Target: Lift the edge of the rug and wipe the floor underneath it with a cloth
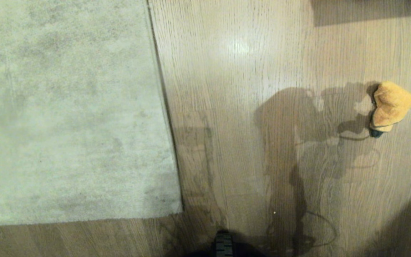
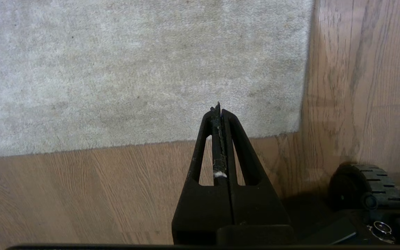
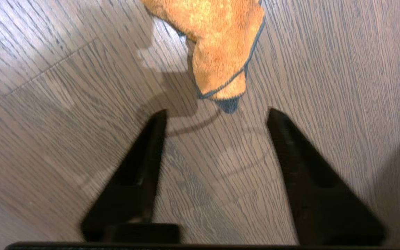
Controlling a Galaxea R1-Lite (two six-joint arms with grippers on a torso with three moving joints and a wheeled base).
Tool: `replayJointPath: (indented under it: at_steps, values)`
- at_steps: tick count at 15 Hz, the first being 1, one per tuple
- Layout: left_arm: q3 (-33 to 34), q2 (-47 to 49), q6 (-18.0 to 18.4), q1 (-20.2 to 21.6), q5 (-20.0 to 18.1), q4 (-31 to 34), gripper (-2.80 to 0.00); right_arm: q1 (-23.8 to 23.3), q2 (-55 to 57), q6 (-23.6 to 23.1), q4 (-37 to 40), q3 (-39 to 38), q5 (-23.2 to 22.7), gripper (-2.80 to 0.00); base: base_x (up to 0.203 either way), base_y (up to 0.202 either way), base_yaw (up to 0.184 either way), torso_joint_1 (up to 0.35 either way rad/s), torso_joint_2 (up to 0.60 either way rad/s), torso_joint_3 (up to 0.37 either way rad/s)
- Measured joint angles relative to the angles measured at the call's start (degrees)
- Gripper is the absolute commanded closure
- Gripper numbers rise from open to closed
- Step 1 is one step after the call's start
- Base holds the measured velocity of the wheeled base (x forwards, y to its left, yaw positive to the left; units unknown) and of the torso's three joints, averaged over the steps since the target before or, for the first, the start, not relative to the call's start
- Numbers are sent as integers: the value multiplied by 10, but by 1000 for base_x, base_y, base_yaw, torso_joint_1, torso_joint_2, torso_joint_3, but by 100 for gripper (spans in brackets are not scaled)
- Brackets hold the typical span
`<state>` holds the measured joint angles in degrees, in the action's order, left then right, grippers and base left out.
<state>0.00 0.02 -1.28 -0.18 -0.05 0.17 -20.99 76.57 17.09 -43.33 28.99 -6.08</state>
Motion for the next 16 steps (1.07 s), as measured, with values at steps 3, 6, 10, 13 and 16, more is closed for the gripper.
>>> replayJointPath:
  at_steps: [3, 6, 10, 13, 16]
  values:
    - [0, 0, 0, 0, 0, 0, 0, 3, -23, -13, 0, -23, 0, 0, 0, 0, 0, 0, 0, 0]
    - [0, 0, 0, 0, 0, 0, 0, 5, -60, -52, 6, -53, -2, 0, 0, 0, 0, 0, 0, 0]
    - [0, 0, 0, 0, 0, 0, 0, 43, -121, -104, 11, -98, 0, 0, 0, 0, 0, 0, 0, 0]
    - [0, 0, 0, 0, 0, 0, 0, 88, -184, -134, 13, -153, 2, 0, 0, 0, 0, 0, 0, 0]
    - [0, 0, 0, 0, 0, 0, 0, 120, -260, -167, 27, -221, 2, 0, 0, 0, 0, 0, 0, 0]
